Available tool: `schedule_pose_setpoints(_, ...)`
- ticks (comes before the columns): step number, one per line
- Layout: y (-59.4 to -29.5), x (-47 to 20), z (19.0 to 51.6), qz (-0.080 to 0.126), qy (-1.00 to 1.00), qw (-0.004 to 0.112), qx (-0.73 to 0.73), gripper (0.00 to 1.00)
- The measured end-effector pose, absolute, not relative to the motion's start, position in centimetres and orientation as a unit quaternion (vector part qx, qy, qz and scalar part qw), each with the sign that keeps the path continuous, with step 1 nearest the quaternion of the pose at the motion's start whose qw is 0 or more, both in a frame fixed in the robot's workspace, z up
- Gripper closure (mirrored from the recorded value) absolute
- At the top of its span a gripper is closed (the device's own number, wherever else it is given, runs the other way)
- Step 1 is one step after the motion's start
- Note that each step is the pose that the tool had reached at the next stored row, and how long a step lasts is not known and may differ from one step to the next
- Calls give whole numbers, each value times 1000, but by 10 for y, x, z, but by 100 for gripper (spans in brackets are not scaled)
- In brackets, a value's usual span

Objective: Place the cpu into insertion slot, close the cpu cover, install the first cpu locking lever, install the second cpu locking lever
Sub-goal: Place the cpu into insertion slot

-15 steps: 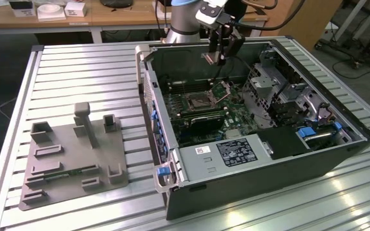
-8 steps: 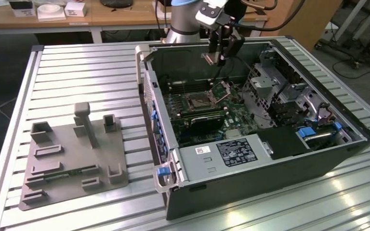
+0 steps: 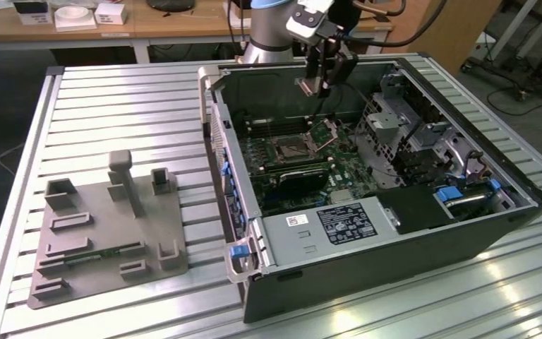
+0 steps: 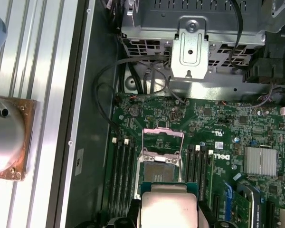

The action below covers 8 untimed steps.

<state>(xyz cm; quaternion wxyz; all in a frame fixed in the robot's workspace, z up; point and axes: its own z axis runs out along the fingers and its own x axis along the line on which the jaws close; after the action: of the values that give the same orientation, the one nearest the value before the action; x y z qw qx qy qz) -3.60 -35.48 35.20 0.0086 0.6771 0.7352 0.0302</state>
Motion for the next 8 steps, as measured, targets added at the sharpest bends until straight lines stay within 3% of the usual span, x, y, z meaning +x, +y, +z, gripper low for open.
schedule_pose_setpoints(8, -355, -36, 348, 30, 726, 9, 687, 46)
